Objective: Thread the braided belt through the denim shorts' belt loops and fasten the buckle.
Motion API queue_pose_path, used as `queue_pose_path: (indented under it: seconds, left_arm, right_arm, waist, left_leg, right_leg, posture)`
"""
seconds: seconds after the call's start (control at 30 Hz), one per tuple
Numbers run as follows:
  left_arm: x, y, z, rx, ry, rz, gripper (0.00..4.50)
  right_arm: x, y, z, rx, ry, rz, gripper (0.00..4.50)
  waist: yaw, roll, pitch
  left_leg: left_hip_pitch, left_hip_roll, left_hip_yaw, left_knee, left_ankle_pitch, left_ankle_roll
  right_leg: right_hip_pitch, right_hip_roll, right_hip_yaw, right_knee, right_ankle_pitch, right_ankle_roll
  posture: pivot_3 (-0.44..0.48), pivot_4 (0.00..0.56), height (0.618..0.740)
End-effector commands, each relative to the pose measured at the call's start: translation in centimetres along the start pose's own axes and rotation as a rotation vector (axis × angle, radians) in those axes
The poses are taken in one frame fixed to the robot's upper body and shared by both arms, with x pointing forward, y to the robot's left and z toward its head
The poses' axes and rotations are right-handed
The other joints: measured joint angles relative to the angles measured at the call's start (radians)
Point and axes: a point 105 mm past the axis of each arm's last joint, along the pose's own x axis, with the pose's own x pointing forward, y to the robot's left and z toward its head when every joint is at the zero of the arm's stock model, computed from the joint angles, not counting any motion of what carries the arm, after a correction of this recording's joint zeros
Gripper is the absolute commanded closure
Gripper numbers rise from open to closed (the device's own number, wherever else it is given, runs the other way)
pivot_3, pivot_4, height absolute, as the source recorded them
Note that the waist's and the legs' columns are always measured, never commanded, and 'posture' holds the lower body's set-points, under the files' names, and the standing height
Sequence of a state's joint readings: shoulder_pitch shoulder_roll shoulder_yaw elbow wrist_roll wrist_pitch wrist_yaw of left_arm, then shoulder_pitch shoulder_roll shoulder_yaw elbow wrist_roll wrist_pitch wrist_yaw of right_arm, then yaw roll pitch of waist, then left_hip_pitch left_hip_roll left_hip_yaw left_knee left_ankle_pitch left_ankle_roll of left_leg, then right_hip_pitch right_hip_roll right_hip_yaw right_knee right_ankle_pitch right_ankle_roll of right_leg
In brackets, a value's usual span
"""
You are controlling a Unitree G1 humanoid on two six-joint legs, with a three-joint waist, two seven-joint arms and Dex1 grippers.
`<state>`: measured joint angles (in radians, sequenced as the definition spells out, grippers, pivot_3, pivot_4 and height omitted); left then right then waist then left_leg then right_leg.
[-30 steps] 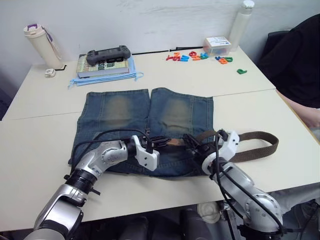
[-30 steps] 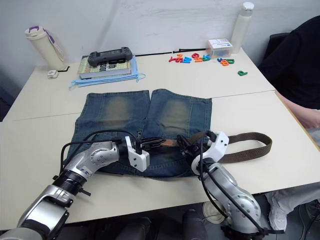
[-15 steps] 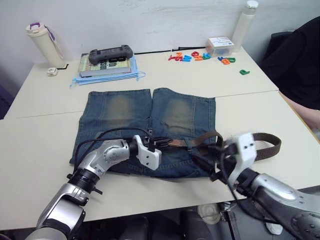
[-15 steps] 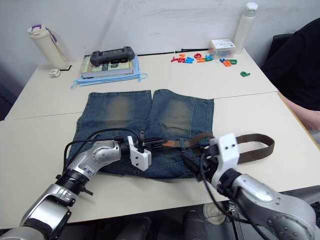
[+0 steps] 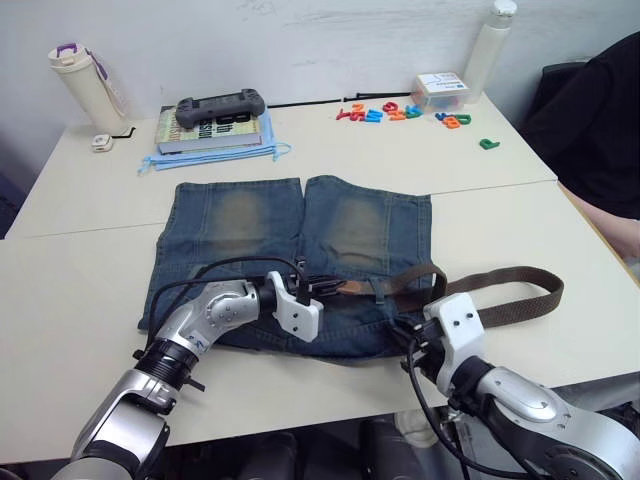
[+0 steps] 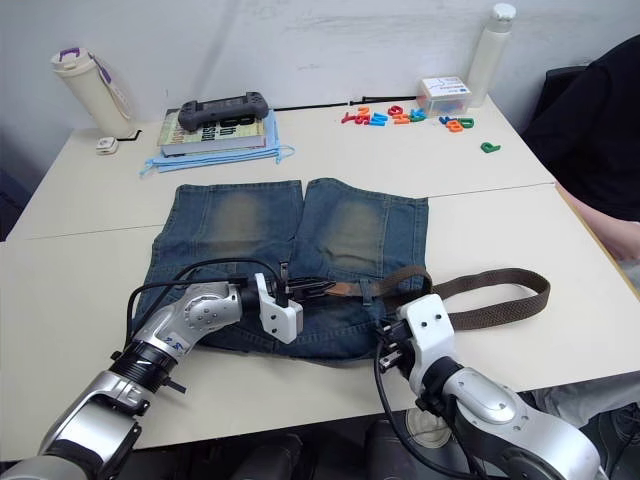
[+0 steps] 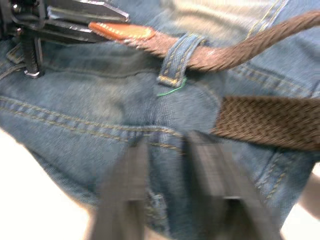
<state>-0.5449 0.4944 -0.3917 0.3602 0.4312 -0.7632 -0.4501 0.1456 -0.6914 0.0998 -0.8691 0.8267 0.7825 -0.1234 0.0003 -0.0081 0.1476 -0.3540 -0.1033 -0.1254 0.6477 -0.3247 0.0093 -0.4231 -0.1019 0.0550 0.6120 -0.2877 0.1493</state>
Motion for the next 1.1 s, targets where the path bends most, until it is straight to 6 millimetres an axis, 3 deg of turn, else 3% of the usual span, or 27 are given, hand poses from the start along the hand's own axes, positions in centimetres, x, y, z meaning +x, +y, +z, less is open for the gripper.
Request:
queue_pose_path:
  seconds: [0.03,0.33,0.47,0.6,0.7,0.73,0.8,0.9,0.93,1.1]
  left_arm:
    - [-0.6,-4.2,-1.1,-0.074,0.054,-0.147,4.50]
    - [-0.4,-4.1,-1.0,-0.076,0.050,-0.144,4.50]
    - [-0.3,-4.2,-1.0,-0.078,0.048,-0.141,4.50]
    - [-0.4,-4.2,-1.0,-0.078,0.049,-0.143,4.50]
    - [-0.4,-4.2,-1.0,-0.076,0.050,-0.143,4.50]
    - [-0.4,-4.2,-1.0,-0.076,0.050,-0.143,4.50]
    - [-0.4,-4.2,-1.0,-0.075,0.050,-0.142,4.50]
    - [-0.6,-4.0,-1.0,-0.072,0.052,-0.139,4.50]
    - [-0.6,-3.9,-1.1,-0.071,0.054,-0.138,4.50]
    - [-0.9,-3.1,-0.8,-0.055,0.038,-0.105,4.50]
  right_arm:
    - [-1.3,0.8,3.6,-0.072,-0.167,0.023,4.46]
    - [-1.7,1.6,4.2,-0.113,-0.186,0.065,4.46]
    - [-1.7,1.7,3.3,-0.110,-0.142,0.078,2.96]
    - [-2.2,1.8,4.2,-0.113,-0.192,0.071,1.38]
    - [-2.3,2.5,4.6,-0.111,-0.213,0.119,1.38]
    - [-2.2,2.7,4.5,-0.104,-0.213,0.127,1.61]
    - [-1.6,2.9,3.7,-0.096,-0.180,0.128,2.21]
    - [-0.7,2.9,2.6,-0.073,-0.143,0.118,3.57]
    - [-0.4,2.9,2.1,-0.064,-0.123,0.111,4.21]
    - [0.6,2.2,-0.7,-0.039,-0.008,0.062,4.38]
  waist:
    - [0.001,0.000,0.000]
    - [0.001,0.000,0.000]
    - [0.002,0.000,0.000]
    - [0.002,0.000,0.000]
    - [0.002,0.000,0.000]
    - [0.002,0.000,0.000]
    - [0.002,0.000,0.000]
    - [0.002,0.000,0.000]
    - [0.002,0.000,0.000]
    - [0.001,-0.001,0.000]
  left_leg:
    - [0.000,0.000,0.000,0.000,0.000,0.000]
    - [0.000,0.000,0.000,0.000,0.000,0.000]
    - [0.000,0.000,0.000,0.000,0.000,0.000]
    - [0.000,0.000,0.000,0.000,0.000,0.000]
    - [0.000,0.000,0.000,0.000,0.000,0.000]
    - [0.000,0.000,0.000,0.000,0.000,0.000]
    - [0.000,0.000,0.000,0.000,0.000,0.000]
    - [0.000,0.001,0.000,0.000,0.000,0.000]
    - [0.000,0.001,0.000,0.000,0.000,-0.001]
    - [0.000,0.001,0.000,0.000,0.000,-0.001]
  right_leg:
    - [0.000,0.000,0.000,0.000,0.000,0.000]
    - [0.000,0.001,0.000,0.000,0.000,0.000]
    - [0.000,0.001,0.000,0.000,0.000,0.000]
    - [0.000,0.001,0.000,0.000,0.000,0.000]
    - [0.000,0.001,0.000,0.000,0.000,0.000]
    - [0.000,0.001,0.000,0.000,0.000,0.000]
    - [0.000,0.001,0.000,0.000,0.000,0.000]
    - [0.000,0.001,0.000,0.000,0.000,0.000]
    - [0.000,0.001,0.000,0.000,0.000,0.000]
    - [0.000,0.001,0.000,0.000,0.000,0.000]
  posture:
    - [0.000,0.150,0.714]
    - [0.000,0.150,0.714]
    - [0.000,0.150,0.714]
    - [0.000,0.150,0.714]
    - [0.000,0.150,0.714]
    - [0.000,0.150,0.714]
    - [0.000,0.150,0.714]
    - [0.000,0.150,0.714]
    - [0.000,0.150,0.714]
    - [0.000,0.150,0.714]
